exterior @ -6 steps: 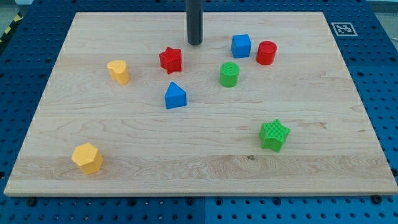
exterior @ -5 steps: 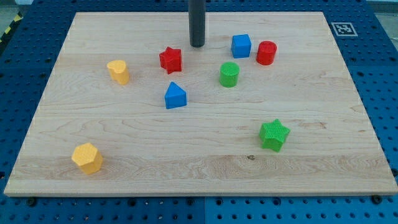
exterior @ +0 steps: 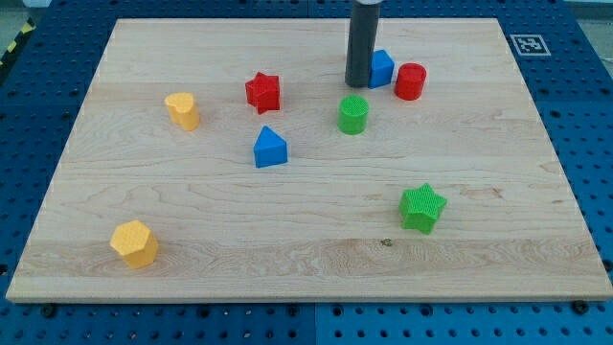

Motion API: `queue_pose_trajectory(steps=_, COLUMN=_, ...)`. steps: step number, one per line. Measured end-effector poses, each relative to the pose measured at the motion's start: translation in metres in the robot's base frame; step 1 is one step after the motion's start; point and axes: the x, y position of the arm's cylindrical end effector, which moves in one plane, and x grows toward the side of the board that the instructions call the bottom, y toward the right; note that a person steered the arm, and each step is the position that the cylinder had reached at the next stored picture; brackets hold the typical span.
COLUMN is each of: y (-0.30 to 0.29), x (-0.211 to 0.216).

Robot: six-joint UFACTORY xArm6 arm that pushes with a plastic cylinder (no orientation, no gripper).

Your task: Push the blue cube towards the top right

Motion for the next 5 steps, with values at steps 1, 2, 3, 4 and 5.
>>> queue_pose_trajectory(steps=1, y=0.000, x=-0.030)
queue_pose_trajectory(steps=2, y=0.012, x=-0.029)
queue_pose_trajectory(steps=3, y=0.021, x=-0.005)
queue_pose_trajectory(steps=4, y=0.053, x=-0.003)
queue_pose_trajectory(steps=5, y=0.091, x=-0.006)
